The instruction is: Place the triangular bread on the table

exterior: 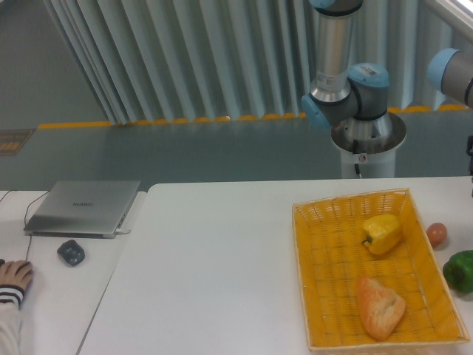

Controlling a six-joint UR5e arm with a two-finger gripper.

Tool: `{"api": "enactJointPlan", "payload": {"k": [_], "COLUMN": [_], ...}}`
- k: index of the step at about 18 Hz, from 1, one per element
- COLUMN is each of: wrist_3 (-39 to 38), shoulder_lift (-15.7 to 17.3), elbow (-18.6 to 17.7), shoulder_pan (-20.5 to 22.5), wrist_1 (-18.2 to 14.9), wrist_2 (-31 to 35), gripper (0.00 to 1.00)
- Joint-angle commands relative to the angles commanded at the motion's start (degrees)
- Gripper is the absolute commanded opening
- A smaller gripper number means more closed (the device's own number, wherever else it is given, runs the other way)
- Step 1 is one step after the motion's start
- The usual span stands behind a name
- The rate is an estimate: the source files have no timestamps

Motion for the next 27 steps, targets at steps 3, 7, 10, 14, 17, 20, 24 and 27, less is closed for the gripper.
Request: {"api": "enactJointPlan", "payload": {"k": [3, 7, 10, 14, 17, 20, 24, 27], "wrist_3": [-0.1, -0.4, -0.4, -1.4, -9.8, -13.4, -24.5, -33.0], "shoulder_lift": [0.0, 0.7, 0.6, 0.6, 0.7, 0.8, 0.6, 0.1], "elbow": [-0.1, -0.7, -1.2, -1.8, -1.8, -1.8, -1.1, -0.7], "shoulder_pan": [-0.1, -1.0, -1.3, -1.4, -2.5, -3.9, -6.3, -8.0], "wrist_1": [-0.1, -0.1, -0.1, -0.1, 0.0, 0.1, 0.5, 0.9], "wrist_2": [0.1, 0.1, 0.0, -0.3, -0.3, -1.0, -1.7, -3.2], "gripper": [1.0, 1.0, 1.0, 1.0, 1.0, 1.0, 1.0, 1.0]}}
